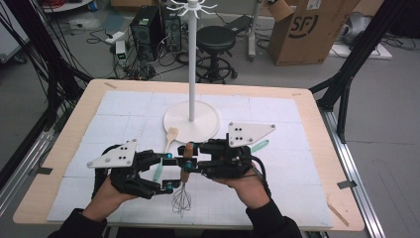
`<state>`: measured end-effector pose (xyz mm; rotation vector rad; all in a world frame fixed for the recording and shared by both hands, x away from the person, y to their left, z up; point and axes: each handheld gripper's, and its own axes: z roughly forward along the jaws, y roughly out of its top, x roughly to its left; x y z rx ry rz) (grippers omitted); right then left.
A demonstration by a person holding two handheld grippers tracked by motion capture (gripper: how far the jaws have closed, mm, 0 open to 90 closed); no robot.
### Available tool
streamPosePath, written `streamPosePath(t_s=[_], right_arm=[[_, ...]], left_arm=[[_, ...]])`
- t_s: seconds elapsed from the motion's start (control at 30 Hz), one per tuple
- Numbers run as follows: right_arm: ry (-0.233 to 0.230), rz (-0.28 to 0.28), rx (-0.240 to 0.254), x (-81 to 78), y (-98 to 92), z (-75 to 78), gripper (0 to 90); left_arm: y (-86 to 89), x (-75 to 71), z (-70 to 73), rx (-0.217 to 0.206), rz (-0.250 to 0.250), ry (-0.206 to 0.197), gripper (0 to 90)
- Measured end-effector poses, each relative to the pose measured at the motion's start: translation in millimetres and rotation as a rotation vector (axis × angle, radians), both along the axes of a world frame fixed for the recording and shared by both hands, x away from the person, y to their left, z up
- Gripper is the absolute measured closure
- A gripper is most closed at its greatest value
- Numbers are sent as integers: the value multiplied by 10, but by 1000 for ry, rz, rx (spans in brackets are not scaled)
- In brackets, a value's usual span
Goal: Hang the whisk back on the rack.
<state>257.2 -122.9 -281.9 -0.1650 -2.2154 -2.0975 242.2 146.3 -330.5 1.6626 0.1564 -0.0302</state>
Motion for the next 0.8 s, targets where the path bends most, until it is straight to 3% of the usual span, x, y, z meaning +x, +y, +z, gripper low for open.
streamPosePath(t_s=[0.13,0.3,0.6,0.7,0.8], right_arm=[[-13,157,39,-3,60,-6,704],[-16,244,42,3,131,-31,704],[4,297,74,45,161,-93,706],[3,295,75,46,158,-106,706],[8,253,68,42,152,-108,701]], left_arm=[[-36,-13,-12,-18,-95,8,445],[-82,-34,-30,-2,-151,-1,501],[-123,-55,-60,-6,-210,-38,697],[-130,-60,-65,0,-192,-38,703],[-130,-60,-59,20,-122,-27,707]])
